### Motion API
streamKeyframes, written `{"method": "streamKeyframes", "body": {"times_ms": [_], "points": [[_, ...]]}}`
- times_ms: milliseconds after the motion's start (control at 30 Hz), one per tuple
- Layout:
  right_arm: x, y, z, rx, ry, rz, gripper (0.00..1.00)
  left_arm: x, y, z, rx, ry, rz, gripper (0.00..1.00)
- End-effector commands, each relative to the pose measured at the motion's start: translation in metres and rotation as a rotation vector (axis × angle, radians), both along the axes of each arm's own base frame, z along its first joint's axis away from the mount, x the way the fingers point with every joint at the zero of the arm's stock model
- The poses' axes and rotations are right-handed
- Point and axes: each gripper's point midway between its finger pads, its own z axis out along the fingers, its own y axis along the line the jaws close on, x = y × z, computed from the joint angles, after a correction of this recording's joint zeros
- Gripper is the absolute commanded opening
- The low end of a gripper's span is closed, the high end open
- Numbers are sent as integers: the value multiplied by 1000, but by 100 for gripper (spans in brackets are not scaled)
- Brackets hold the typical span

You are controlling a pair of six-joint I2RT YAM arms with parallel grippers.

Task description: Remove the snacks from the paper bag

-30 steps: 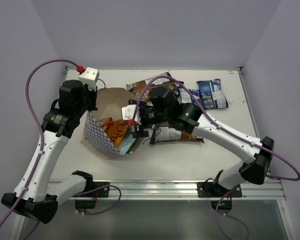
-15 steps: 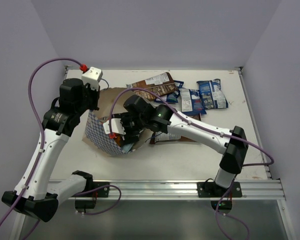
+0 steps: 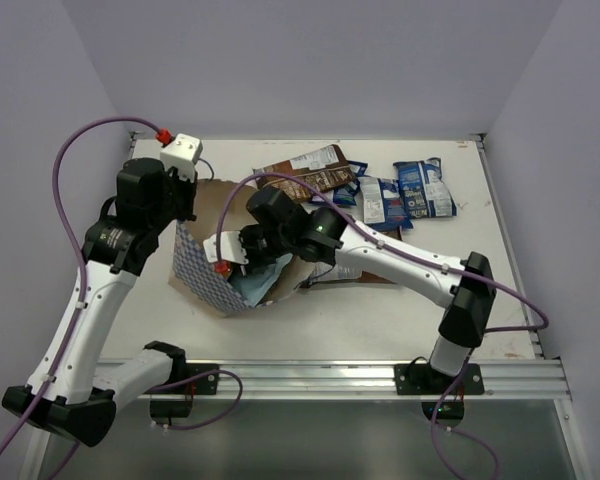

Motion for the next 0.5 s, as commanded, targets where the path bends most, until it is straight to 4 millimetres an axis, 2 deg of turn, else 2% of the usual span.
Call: {"method": "streamKeyframes", "body": {"times_ms": [0,67,100,200,267,367,433,467], "points": [[-3,-11,133,326,-132,-42,0,4,10,34,-16,-130,66,0],[-3,-19,164,407,-166,-66,0,5,15,30,-6,-120,93,0],[-6,-30,186,458,-184,-80,0,5,19,30,1,-121,118,0],[-5,-50,224,552,-211,-124,0,5,27,30,6,-121,168,0],[-10,-71,260,644,-233,-149,0,6,29,28,12,-117,183,0],[-11,-104,296,748,-235,-211,0,8,34,26,22,-113,210,0],[-2,-127,306,794,-219,-293,0,9,37,26,25,-110,234,0],[-5,-143,317,831,-223,-319,0,9,37,25,9,-108,249,0]]}}
